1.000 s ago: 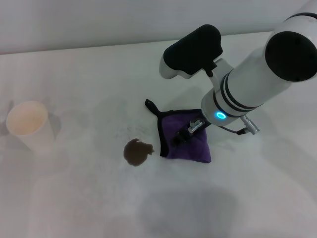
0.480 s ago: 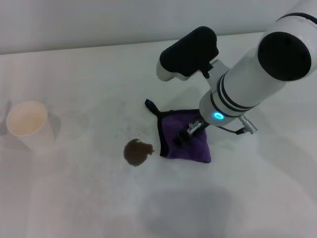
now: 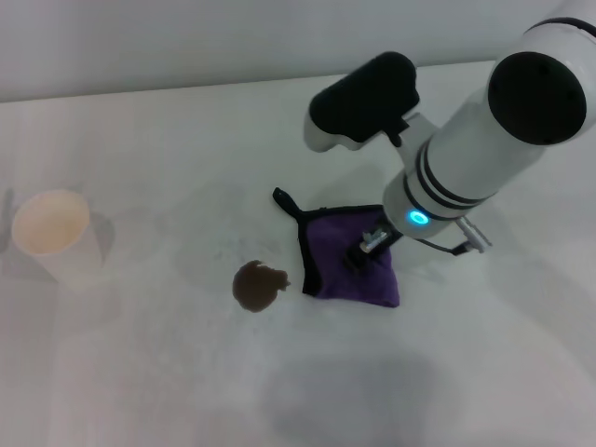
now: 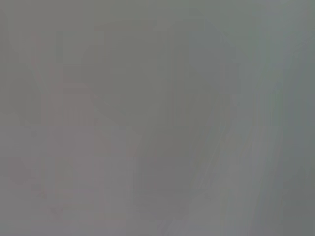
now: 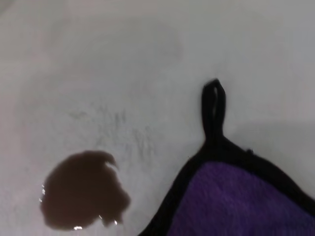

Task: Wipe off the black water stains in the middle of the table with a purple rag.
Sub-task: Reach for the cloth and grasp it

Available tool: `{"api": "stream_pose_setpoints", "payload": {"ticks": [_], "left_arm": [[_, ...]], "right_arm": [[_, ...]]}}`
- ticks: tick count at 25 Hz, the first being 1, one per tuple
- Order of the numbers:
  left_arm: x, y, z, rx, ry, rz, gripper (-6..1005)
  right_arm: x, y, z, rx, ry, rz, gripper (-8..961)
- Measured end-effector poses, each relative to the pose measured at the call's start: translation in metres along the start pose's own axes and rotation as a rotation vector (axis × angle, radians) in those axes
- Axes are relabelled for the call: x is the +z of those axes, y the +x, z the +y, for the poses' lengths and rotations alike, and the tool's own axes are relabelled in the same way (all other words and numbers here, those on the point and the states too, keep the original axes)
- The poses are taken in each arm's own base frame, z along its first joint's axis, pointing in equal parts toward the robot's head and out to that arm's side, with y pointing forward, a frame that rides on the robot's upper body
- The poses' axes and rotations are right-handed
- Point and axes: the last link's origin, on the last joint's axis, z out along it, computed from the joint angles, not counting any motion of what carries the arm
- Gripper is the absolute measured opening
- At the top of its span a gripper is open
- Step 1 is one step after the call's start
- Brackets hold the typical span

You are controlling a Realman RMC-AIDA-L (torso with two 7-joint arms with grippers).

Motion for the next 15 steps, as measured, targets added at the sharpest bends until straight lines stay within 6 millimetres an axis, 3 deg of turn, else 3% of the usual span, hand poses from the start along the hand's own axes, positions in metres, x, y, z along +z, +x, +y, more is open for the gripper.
{"api": "stream_pose_setpoints", "payload": {"ticks": [1,15], "left_arm": [[0.0000,0.0001,-0.0001,0.000,0.000,0.001,887],[-0.0012,-0.0006,0.0002,-0.002,0.001,0.001,887]], "right_arm": [[0.0015,0.0010,-0.0013,0.007,0.001,0.008,239],[0.0038,0.0016,-0.0024,0.005,0.005,0.013,173]]}}
